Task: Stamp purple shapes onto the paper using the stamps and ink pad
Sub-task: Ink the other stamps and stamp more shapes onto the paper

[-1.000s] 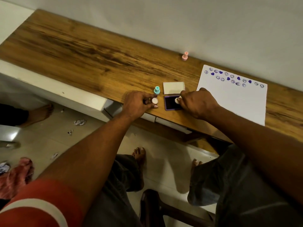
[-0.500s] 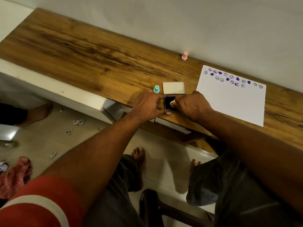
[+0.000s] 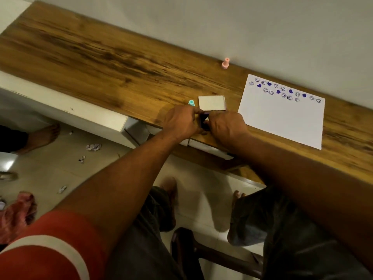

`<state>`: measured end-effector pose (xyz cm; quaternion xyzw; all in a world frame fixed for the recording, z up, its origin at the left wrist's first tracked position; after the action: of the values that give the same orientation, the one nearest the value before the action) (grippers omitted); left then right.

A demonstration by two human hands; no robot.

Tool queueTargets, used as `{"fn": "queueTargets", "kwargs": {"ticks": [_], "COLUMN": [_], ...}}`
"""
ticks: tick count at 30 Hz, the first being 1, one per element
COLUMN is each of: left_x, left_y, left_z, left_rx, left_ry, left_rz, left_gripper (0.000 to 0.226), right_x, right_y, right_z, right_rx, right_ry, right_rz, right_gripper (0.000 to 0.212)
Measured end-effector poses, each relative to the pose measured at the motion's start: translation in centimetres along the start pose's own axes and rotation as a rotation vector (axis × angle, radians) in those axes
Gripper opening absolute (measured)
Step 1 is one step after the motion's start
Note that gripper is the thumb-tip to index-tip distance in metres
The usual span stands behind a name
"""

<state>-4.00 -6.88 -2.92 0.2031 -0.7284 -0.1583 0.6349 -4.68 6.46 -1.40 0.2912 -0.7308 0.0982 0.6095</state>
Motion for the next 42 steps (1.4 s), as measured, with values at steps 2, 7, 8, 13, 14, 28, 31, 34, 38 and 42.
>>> {"fn": "queueTargets", "kwargs": {"ticks": [2,7,8,13,14,28,31,34,38,42], "left_x": [0.0,0.5,0.7,1.2,1.2,-8.8,-11.1,-12.6,-13.8,-15.6], "left_y": [0.1,1.1,1.5,4.1,4.9,21.8,24.1,26.0,27.1,26.8], "left_z": [0.0,0.2,0.3,1.3,1.5,4.9,6.4,8.1,10.1,10.9], "left_rx": [0.002,0.000,-0.003,-0.035,-0.060,-0.422,-0.479,-0.500,-0.491,-0.470], "left_ry": [-0.004,0.022,0.010,-0.066,-0.068,-0.016,-0.017,0.031,0.081,0.094], "left_rz": [0.018,0.139,0.174,0.370,0.404,0.265,0.225,0.240,0.221,0.189], "left_gripper": [0.076,0.078,0.078,0.080,0.085,0.084,0.085,0.088,0.086,0.082], "right_x": [0.1,-0.1,0.1,1.1,1.3,-8.1,-9.6,-10.2,-10.8,-11.5], "right_y": [0.0,-0.1,-0.2,2.3,3.9,31.0,33.1,35.0,36.5,36.9], "right_z": [0.3,0.6,0.6,-0.4,-1.1,-10.8,-9.2,-7.0,-4.8,-4.0], "right_rx": [0.004,0.036,0.049,-0.013,-0.080,-0.579,-0.603,-0.616,-0.599,-0.572], "right_ry": [-0.009,-0.050,-0.040,0.037,0.068,0.089,0.090,0.106,0.128,0.129], "right_rz": [-0.008,-0.044,-0.086,0.056,0.179,0.427,0.447,0.463,0.459,0.378], "right_gripper": [0.043,0.052,0.050,0.034,0.037,0.058,0.060,0.058,0.059,0.060]}}
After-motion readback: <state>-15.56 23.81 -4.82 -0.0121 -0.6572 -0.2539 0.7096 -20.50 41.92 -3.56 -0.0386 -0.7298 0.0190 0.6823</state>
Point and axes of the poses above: each hand's wrist, its own z-axis towards the middle knuckle, its own x-axis out of the back of the hand, y = z × x, the point moved 7 cm from there along z, towards the middle knuckle
